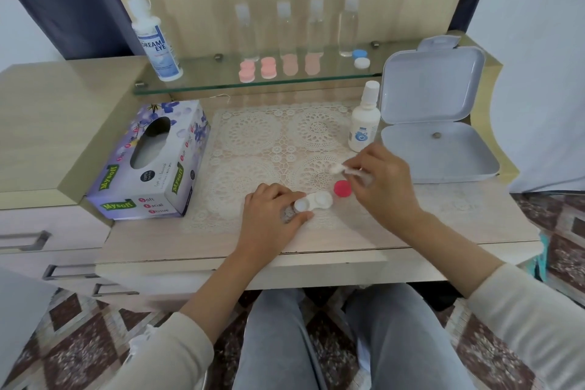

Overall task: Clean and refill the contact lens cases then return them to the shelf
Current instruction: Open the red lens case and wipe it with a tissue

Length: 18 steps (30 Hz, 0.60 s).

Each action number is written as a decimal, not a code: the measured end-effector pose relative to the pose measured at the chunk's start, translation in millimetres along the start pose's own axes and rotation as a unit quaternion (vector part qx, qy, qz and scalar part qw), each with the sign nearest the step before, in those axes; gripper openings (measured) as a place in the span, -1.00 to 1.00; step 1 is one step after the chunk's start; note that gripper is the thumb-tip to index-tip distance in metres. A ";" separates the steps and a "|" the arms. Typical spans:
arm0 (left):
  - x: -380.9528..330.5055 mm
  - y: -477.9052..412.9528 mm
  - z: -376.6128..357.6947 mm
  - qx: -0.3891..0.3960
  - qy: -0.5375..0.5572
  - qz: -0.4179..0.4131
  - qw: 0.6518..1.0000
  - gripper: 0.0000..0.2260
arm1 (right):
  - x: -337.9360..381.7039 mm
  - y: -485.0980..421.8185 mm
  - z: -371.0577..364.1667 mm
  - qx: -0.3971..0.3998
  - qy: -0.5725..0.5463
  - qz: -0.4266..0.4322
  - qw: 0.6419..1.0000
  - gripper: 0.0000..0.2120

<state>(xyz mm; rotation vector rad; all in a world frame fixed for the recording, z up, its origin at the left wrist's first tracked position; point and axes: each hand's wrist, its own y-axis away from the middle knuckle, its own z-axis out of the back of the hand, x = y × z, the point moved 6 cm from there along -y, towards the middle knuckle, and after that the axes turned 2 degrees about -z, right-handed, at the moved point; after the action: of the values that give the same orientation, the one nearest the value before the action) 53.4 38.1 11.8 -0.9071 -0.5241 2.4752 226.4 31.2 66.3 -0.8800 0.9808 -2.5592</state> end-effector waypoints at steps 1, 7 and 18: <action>0.4 -0.2 0.0 -0.001 0.003 0.000 1.000 -0.63 | 3.8 7.5 -10.7 0.026 -0.006 0.012 1.000 -0.92; 1.8 0.0 -1.4 0.008 0.003 0.007 1.000 -0.61 | 8.8 32.9 -40.2 0.102 -0.002 0.037 0.994 -0.85; -4.3 0.9 -2.0 -0.001 0.018 -0.019 1.000 -0.67 | 6.4 33.3 -45.3 0.102 0.016 0.047 0.994 -0.95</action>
<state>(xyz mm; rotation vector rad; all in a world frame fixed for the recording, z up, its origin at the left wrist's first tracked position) 57.4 35.5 12.1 -0.9318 -0.5284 2.4196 194.1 27.3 20.0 -0.7209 0.7325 -2.5455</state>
